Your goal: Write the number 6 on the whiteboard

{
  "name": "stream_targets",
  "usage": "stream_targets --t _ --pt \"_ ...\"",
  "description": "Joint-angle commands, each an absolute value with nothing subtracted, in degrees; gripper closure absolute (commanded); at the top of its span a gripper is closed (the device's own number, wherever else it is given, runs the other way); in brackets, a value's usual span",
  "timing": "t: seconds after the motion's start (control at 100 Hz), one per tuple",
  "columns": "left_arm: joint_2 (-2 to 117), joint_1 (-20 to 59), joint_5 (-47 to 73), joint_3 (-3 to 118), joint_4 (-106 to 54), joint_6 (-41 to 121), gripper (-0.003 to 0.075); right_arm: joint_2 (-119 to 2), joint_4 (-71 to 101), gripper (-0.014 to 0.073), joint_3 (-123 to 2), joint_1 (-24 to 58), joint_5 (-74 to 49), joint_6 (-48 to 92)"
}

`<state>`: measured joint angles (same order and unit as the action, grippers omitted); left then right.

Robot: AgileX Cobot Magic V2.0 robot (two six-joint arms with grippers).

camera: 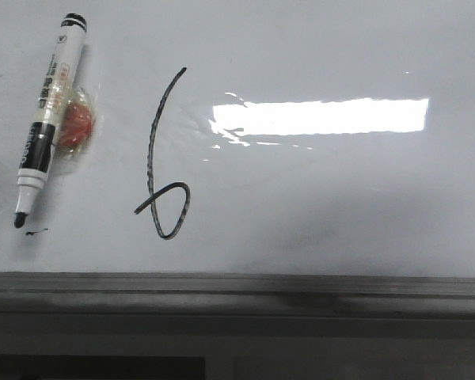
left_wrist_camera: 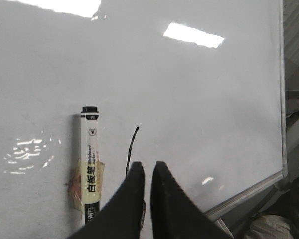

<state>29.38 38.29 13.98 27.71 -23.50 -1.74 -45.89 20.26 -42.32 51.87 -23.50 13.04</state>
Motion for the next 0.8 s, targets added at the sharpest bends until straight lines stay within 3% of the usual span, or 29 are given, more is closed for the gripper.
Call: stream_targets --t 0.0,0.23,0.47,0.79 --pt "26.0 38.3 11.2 28.8 -21.4 -1.1 0.0739 -40.8 19.5 0.0656 -41.2 52.0 -16.9 13.5" --pt "15.5 38.3 5.6 21.5 -21.3 5.5 0.0739 -26.2 18.8 0.0656 -27.9 52.0 -5.4 13.5" --pt "8.5 38.3 5.6 12.9 -21.3 7.3 0.0739 -13.9 18.7 0.0656 -16.3 52.0 -4.8 13.5" --pt "8.0 38.3 5.6 11.4 -23.4 7.2 0.0739 -9.8 18.7 0.0657 -11.8 52.0 -5.0 13.5"
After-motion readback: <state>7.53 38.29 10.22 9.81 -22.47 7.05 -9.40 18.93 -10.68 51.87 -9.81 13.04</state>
